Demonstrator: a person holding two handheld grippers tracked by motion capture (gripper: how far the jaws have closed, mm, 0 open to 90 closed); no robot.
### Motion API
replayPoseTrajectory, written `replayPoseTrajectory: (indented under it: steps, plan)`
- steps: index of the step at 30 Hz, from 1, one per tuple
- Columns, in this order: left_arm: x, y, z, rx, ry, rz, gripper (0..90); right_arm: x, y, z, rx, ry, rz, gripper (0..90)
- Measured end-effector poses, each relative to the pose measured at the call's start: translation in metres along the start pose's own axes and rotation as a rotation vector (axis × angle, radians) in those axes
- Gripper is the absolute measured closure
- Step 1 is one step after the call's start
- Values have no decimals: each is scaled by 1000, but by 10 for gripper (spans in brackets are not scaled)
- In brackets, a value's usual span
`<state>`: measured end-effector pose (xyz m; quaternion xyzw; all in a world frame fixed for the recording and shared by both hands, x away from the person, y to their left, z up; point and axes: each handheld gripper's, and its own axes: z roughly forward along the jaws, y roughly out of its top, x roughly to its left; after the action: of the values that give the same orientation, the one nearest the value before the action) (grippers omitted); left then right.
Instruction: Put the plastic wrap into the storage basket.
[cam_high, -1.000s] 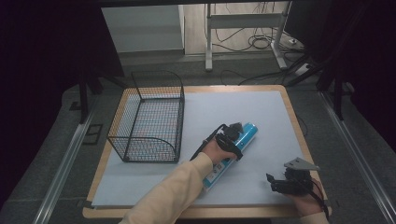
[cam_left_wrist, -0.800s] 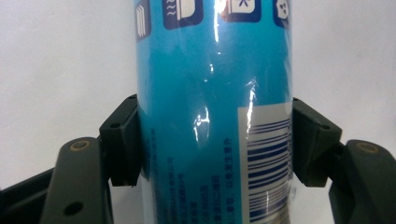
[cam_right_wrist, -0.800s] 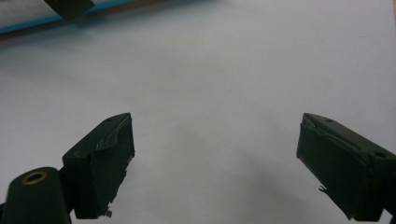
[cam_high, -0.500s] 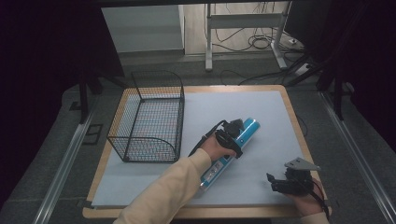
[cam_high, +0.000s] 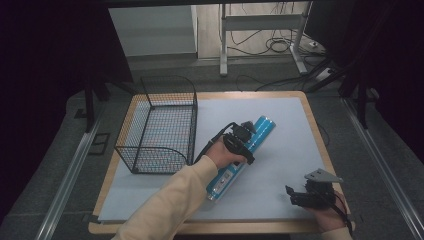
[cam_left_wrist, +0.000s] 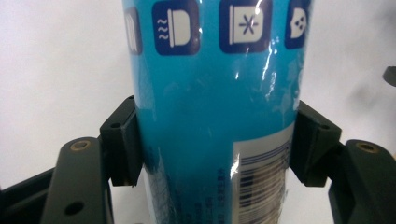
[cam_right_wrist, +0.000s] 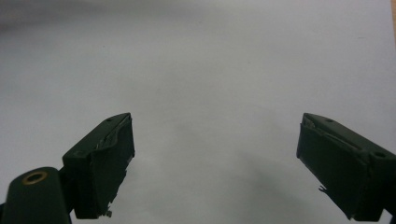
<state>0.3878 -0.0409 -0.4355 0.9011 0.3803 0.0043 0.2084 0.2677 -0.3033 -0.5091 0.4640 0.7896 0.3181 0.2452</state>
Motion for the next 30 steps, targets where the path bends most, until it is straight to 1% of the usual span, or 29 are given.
replayPoseTrajectory:
  steps: [1,4,5,9,10,11,12,13,14,15,16,18,19,22,30]
  plan:
    - [2,-1,-6,-15,4,-7,316,0,0,0,-2,-1,1,114]
    - [4,-2,-15,-33,13,-6,317,0,0,0,-1,-1,-1,114]
    - [4,-2,-15,-33,13,-6,316,0,0,0,-1,-1,-1,114]
    - [8,-2,-27,-53,13,-11,317,1,1,0,1,-1,-1,114]
    - [9,-1,-33,-61,17,-11,317,1,1,0,1,-1,-3,114]
    - [9,-1,-33,-61,17,-11,317,1,1,0,1,-1,-3,114]
    - [10,0,-38,-69,23,-14,317,1,0,0,1,0,-3,114]
    - [10,0,-38,-69,23,-14,317,1,0,0,1,0,-3,114]
    - [10,0,-43,-75,31,-11,317,1,0,0,2,0,0,114]
    - [10,0,-43,-75,31,-11,317,1,1,0,-1,-1,-3,114]
    - [11,1,-47,-83,34,-11,317,1,1,0,1,1,0,114]
    - [11,1,-50,-87,34,-11,317,1,1,0,1,1,-1,114]
    - [12,1,-52,-83,36,-4,317,1,1,0,0,0,1,114]
    - [13,2,-58,-95,38,-8,317,0,1,-1,2,-2,4,114]
    - [15,4,-63,-92,49,-2,317,1,1,0,4,-1,3,114]
